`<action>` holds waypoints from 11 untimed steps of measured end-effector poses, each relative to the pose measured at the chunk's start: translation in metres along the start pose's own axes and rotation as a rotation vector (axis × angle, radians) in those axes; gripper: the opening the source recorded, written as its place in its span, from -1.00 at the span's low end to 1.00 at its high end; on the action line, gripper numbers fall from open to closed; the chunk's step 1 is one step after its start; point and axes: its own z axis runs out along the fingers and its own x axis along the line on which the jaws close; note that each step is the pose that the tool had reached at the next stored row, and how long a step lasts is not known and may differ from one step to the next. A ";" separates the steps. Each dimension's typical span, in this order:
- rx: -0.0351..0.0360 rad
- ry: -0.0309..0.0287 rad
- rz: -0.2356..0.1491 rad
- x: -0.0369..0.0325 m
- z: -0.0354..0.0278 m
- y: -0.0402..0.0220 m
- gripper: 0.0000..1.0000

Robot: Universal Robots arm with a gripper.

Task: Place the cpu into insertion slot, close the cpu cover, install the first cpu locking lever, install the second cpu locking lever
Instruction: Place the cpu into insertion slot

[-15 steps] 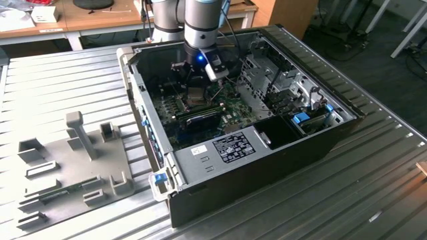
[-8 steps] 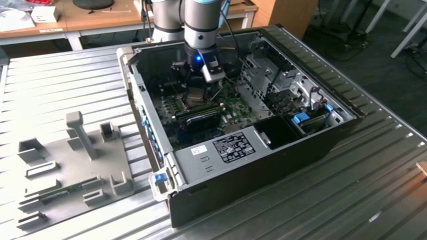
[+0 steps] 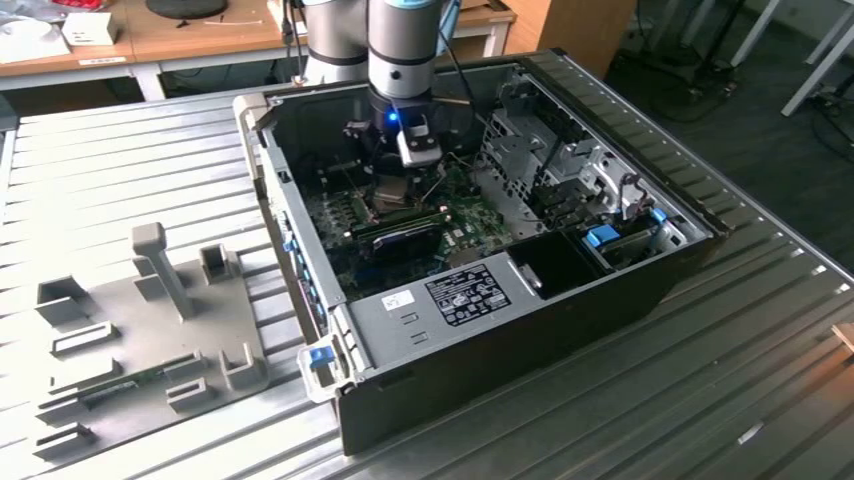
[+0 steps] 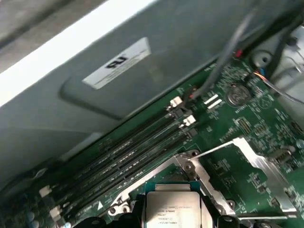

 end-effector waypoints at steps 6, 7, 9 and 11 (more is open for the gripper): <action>-0.0008 -0.0085 0.108 0.0000 0.0010 -0.0001 0.08; -0.0009 -0.0100 0.127 0.0000 0.0011 -0.0001 0.08; -0.0012 -0.0128 0.162 0.0000 0.0014 -0.0001 0.08; -0.0015 -0.0157 0.198 0.0000 0.0015 -0.0001 0.08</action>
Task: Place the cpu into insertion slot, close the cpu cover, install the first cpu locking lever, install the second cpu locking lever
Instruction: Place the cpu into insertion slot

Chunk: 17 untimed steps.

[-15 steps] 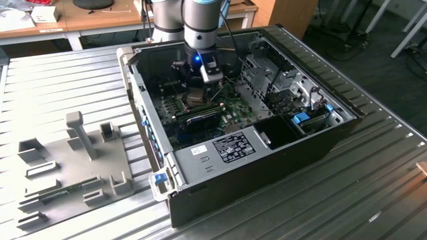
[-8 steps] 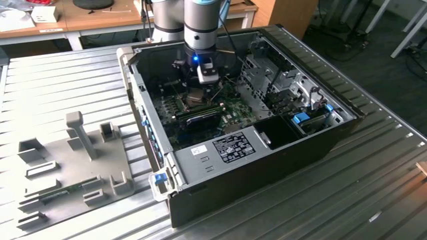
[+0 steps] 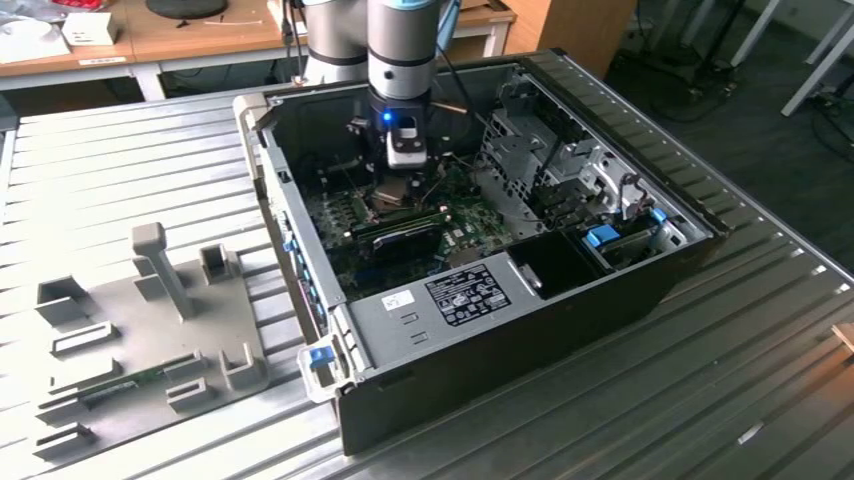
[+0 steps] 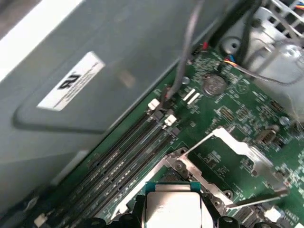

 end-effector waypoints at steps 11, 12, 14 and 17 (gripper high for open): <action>-0.0003 -0.0036 0.044 0.0001 0.0000 0.0001 0.08; -0.0005 -0.0049 0.060 0.0001 0.0001 0.0001 0.08; -0.0006 -0.0077 0.096 0.0001 0.0000 0.0001 0.08; -0.0012 -0.0120 0.150 0.0001 0.0001 0.0001 0.08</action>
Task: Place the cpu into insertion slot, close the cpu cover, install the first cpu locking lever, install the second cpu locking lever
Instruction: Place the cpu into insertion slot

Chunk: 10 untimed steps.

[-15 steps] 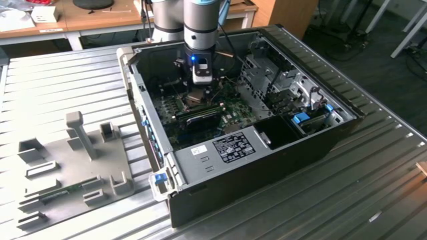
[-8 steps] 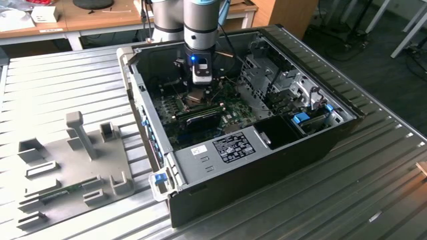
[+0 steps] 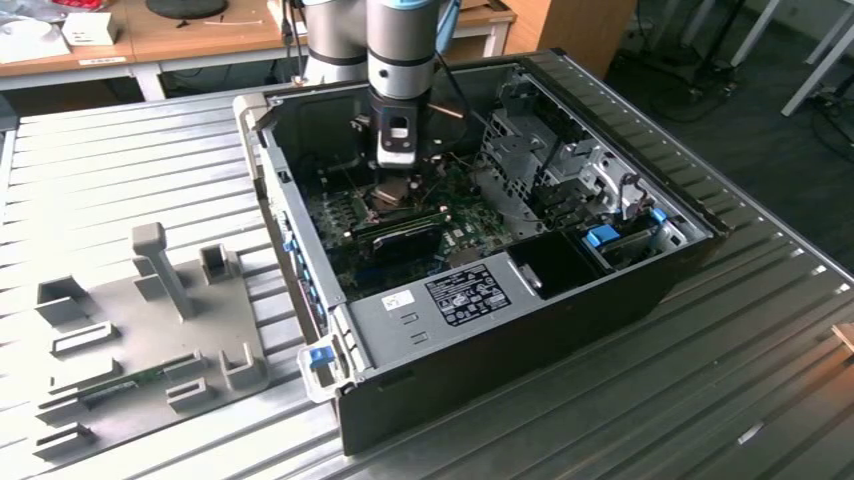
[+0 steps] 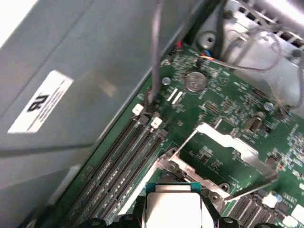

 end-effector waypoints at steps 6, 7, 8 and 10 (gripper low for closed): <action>-0.0008 -0.0087 0.109 0.0000 0.0000 0.0000 0.08; -0.0010 -0.0102 0.128 0.0000 0.0000 0.0000 0.08; -0.0011 -0.0116 0.146 0.0000 0.0000 0.0000 0.08; -0.0013 -0.0144 0.182 0.0000 0.0000 0.0000 0.08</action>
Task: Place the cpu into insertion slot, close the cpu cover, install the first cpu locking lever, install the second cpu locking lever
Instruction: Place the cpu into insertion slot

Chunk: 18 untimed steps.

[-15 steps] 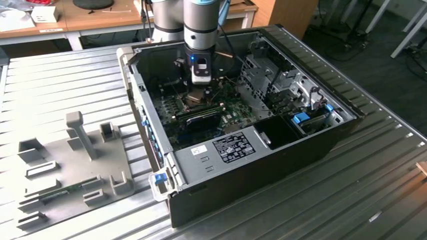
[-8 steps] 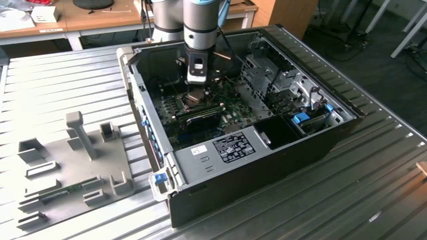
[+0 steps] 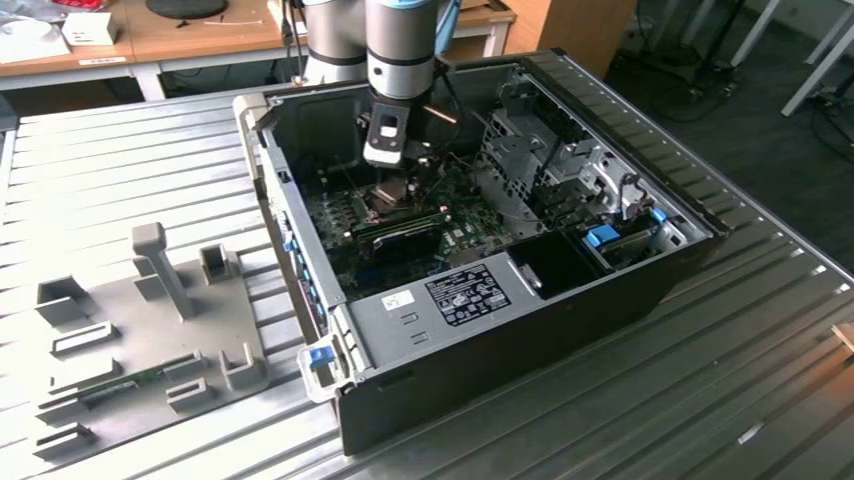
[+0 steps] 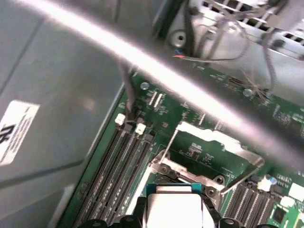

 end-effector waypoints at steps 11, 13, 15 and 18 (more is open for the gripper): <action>-0.0011 -0.0120 0.150 0.0001 0.0000 0.0001 0.08; -0.0011 -0.0120 0.151 0.0001 0.0000 0.0001 0.08; -0.0013 -0.0128 0.162 0.0002 0.0001 0.0001 0.08; -0.0016 -0.0171 0.216 0.0001 0.0002 0.0000 0.08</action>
